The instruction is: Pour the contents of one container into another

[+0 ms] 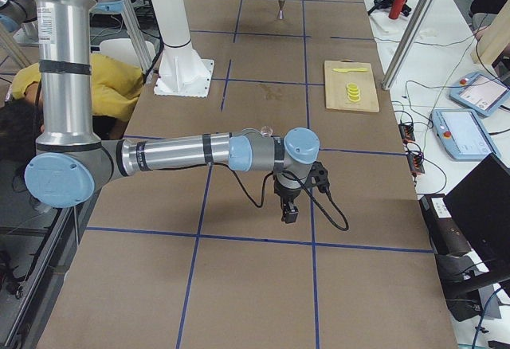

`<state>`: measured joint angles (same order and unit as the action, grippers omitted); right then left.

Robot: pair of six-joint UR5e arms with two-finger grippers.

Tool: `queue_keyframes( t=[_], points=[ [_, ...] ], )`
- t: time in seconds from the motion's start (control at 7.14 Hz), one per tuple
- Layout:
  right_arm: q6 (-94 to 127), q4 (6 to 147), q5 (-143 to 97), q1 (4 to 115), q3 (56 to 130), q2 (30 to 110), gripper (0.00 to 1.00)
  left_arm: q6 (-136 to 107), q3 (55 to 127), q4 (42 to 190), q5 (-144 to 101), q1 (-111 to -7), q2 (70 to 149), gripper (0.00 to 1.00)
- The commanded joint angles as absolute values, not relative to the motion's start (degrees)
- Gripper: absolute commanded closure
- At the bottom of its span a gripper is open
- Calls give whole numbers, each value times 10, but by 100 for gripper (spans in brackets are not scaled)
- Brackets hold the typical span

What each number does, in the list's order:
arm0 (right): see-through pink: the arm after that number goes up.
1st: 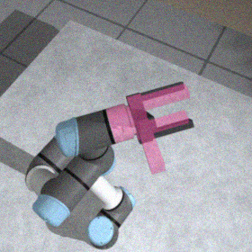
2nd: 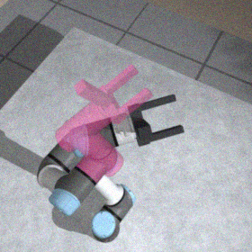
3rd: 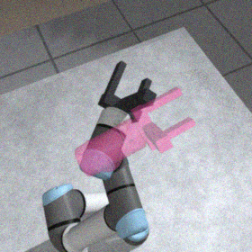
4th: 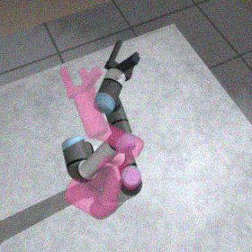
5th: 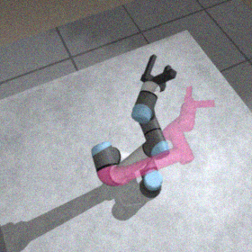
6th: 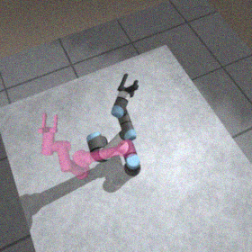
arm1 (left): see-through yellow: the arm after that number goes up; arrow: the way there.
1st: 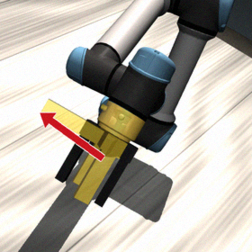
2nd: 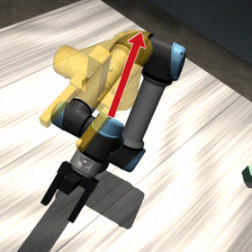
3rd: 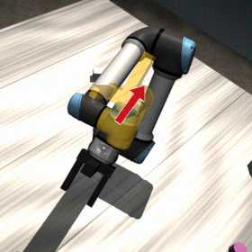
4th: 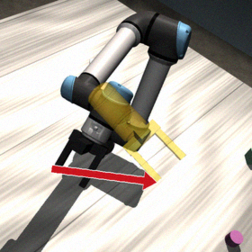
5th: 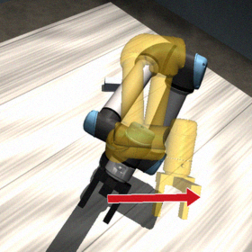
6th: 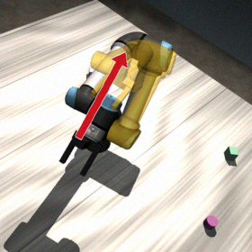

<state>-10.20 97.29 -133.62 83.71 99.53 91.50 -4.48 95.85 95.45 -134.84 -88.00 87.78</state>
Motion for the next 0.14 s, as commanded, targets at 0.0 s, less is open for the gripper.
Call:
queue_keyframes(
  t=[0.0],
  points=[
    [-100, 968, -1336, 837, 996, 914, 0, -46, 954, 951, -1349, -882, 871, 0]
  ],
)
